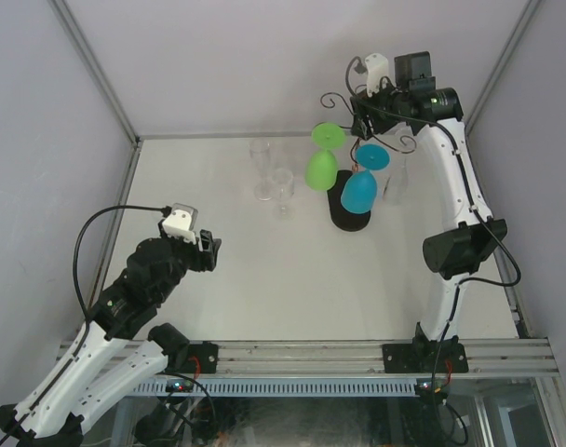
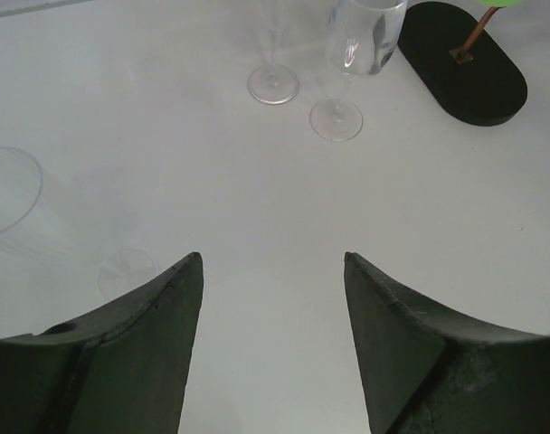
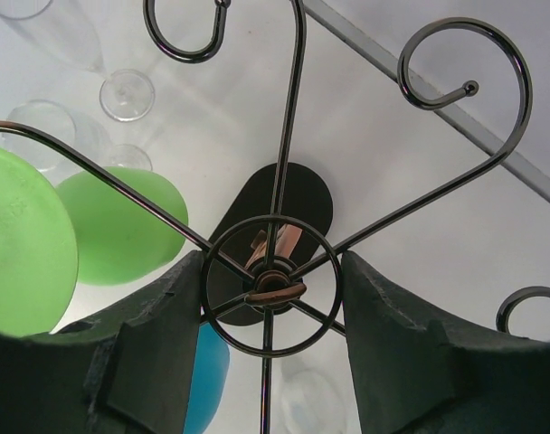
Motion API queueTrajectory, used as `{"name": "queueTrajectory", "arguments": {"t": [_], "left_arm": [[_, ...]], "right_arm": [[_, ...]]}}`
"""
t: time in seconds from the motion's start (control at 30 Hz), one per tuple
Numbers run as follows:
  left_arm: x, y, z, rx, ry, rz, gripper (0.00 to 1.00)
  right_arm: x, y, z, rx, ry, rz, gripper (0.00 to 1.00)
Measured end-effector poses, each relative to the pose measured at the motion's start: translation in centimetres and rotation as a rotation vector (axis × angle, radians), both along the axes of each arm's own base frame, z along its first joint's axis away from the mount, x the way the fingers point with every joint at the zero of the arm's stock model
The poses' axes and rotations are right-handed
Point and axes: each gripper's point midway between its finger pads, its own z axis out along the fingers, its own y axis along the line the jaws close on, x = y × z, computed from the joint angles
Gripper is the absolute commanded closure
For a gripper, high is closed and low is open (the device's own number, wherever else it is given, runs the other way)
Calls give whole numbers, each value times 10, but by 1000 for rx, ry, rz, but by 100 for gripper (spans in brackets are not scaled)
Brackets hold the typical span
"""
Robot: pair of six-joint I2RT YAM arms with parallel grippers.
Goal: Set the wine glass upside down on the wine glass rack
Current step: Adjust the wine rack at the center of the board.
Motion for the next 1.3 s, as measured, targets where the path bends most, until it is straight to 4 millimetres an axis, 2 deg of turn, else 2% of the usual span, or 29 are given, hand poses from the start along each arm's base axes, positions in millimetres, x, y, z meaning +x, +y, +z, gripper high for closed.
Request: {"name": "queueTrajectory", "arguments": {"t": [0.33,0.53,0.8,1.07,1.3], "left_arm": [[0,0,0,0,0,0,33],[0,0,0,0,0,-1,33],[-1,-2,1,-6,-1,-11,33],[-3,-1,3,-13,-10,-15,33],[-3,-2,3,-15,-10,-18,33]], "right_arm": [[4,6,1,28,8,-225,100],[5,4,1,43,16,-361,100],[1,-12,2,38,21,-559,100],[-20,-16,5,11,54,-651,100],[-24,-22,5,22,64,-725,100]]}}
